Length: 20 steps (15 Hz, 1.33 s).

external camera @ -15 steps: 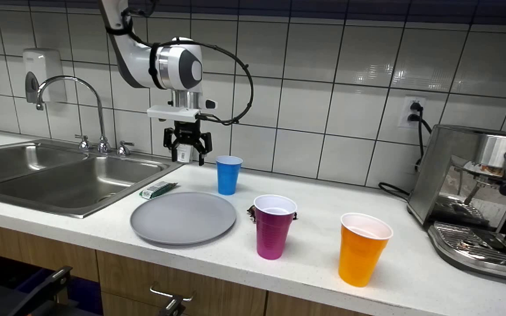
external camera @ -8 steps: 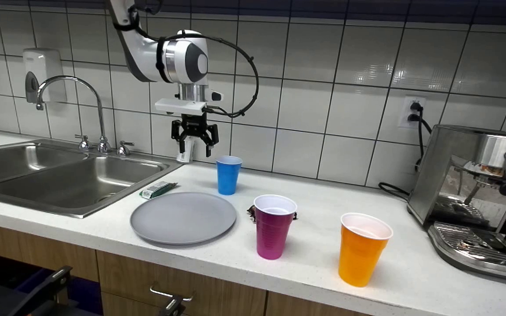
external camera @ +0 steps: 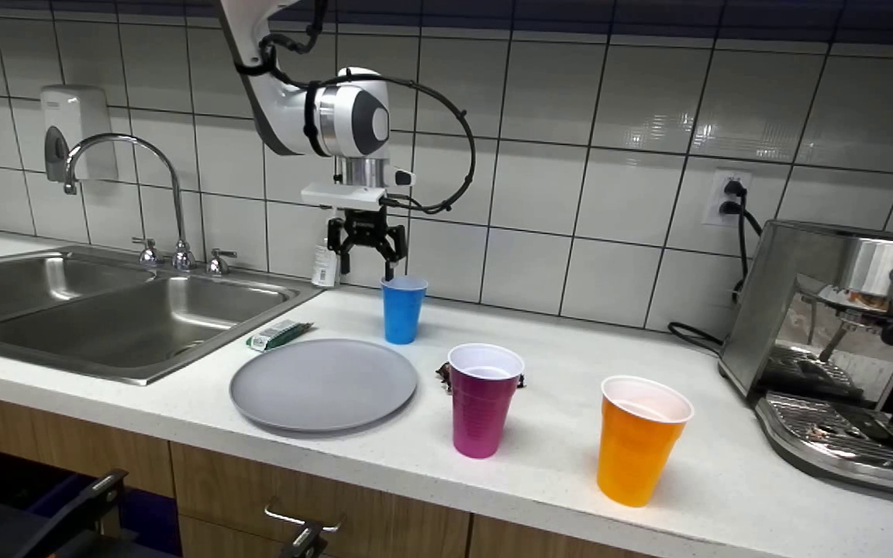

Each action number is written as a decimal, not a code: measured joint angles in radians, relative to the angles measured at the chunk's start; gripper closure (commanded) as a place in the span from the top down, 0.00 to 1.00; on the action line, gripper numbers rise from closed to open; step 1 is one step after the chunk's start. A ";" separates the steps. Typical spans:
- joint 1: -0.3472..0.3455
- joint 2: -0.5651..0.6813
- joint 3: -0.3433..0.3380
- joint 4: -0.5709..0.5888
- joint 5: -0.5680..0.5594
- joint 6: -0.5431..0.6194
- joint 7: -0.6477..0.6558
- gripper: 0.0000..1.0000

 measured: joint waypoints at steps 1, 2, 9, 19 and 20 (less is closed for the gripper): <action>-0.006 0.013 0.000 0.019 0.000 -0.005 0.000 1.00; -0.012 0.025 -0.001 0.037 0.000 -0.010 0.000 1.00; -0.027 0.098 -0.005 0.130 0.000 -0.042 0.000 0.58; -0.030 0.130 -0.016 0.163 0.000 -0.057 0.000 0.00; -0.030 0.129 -0.018 0.164 0.000 -0.059 0.000 0.00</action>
